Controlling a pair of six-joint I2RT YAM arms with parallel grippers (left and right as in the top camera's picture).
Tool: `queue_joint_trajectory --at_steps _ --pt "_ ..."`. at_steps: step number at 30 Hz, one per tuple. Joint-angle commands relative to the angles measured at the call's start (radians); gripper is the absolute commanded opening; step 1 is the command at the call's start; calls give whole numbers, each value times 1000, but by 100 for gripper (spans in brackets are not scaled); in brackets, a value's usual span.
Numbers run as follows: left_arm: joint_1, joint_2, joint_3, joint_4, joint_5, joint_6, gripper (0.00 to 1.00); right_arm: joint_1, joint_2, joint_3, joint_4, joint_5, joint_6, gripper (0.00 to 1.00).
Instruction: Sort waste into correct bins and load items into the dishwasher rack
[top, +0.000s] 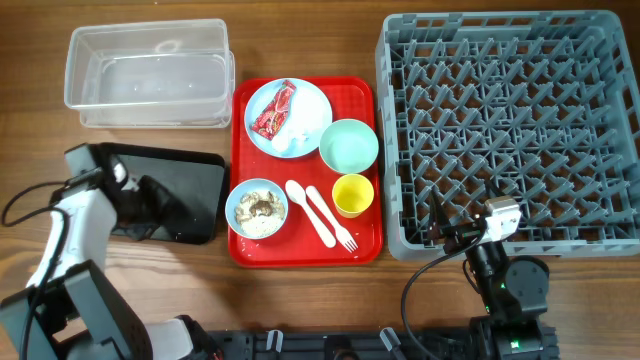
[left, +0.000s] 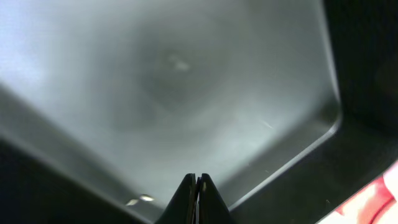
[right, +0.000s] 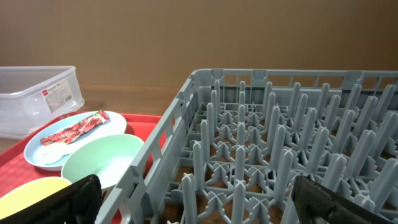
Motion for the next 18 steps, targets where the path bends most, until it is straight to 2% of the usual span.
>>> queue_joint_trajectory --at_steps 1,12,18 --pt "-82 7 -11 15 30 -10 4 -2 -4 -1 3 -10 -6 100" --pt "-203 10 -11 50 60 -83 4 -2 -4 -1 3 -10 -7 100" --pt "-217 30 -11 -1 51 -81 4 -2 -4 -1 3 -10 -6 100"
